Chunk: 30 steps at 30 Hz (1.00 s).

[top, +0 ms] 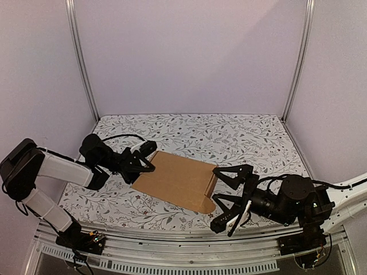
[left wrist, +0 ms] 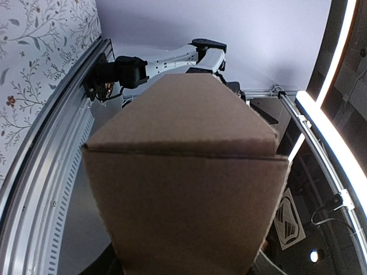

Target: Fold the paper box

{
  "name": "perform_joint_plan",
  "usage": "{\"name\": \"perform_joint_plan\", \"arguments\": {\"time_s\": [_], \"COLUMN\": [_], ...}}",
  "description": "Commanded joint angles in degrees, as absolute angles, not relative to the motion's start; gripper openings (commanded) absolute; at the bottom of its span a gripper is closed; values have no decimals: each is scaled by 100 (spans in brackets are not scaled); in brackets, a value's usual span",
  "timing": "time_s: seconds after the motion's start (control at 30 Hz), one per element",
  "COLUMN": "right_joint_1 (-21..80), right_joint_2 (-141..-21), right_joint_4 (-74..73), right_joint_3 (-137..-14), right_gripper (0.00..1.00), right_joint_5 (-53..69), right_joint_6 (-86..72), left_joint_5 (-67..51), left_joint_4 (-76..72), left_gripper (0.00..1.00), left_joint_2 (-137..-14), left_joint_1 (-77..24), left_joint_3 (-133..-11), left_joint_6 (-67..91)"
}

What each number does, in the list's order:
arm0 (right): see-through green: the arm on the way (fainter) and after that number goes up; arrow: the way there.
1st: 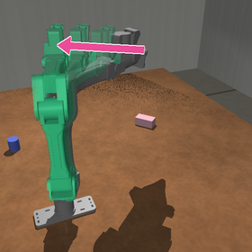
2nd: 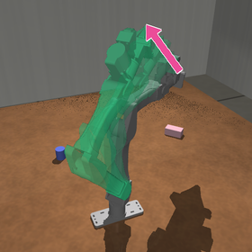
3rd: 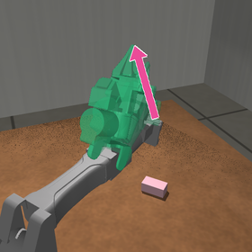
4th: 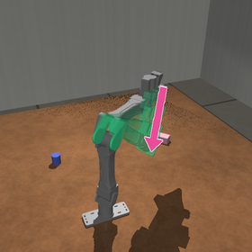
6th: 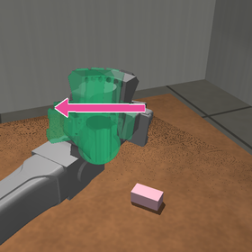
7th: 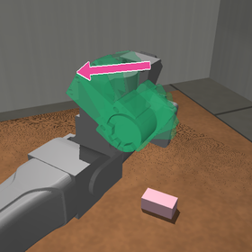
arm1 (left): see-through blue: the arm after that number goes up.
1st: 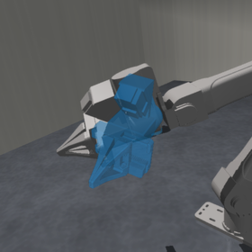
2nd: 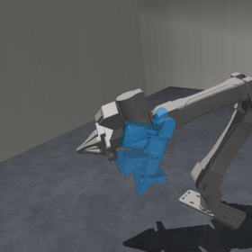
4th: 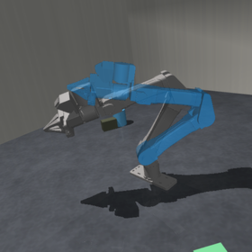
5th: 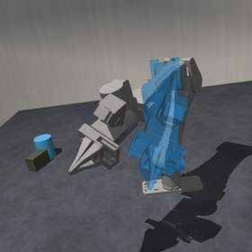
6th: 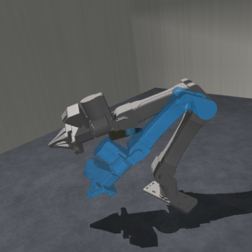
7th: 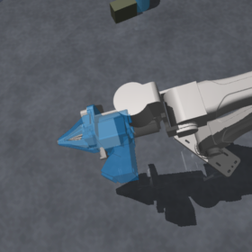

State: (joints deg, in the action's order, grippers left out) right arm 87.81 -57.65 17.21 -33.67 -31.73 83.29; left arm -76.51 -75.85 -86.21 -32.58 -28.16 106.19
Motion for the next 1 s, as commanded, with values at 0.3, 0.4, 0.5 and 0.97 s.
{"name": "perform_joint_plan", "arguments": {"time_s": [0.3, 0.4, 0.5, 0.97], "right_joint_1": [9048, 9045, 9051, 9044], "right_joint_2": [-5685, -5721, -5744, -5975], "right_joint_4": [1705, 1705, 1713, 1718], "right_joint_3": [-3511, -3507, -3511, -3706], "right_gripper": [92, 82, 75, 49], "right_joint_5": [-2815, -2733, -2691, -2647], "right_joint_6": [9012, 9080, 9057, 9036], "left_joint_5": [-7717, -7715, -7715, -7749], "left_joint_4": [-8740, -8745, -8744, -8737], "left_gripper": [38, 38, 38, 42], "left_joint_2": [-8423, -8444, -8470, -8537], "left_joint_1": [-3576, -3609, -3654, -3796], "left_joint_3": [-2724, -2720, -2726, -2723], "left_joint_6": [10693, 10714, 10723, 10688]}}
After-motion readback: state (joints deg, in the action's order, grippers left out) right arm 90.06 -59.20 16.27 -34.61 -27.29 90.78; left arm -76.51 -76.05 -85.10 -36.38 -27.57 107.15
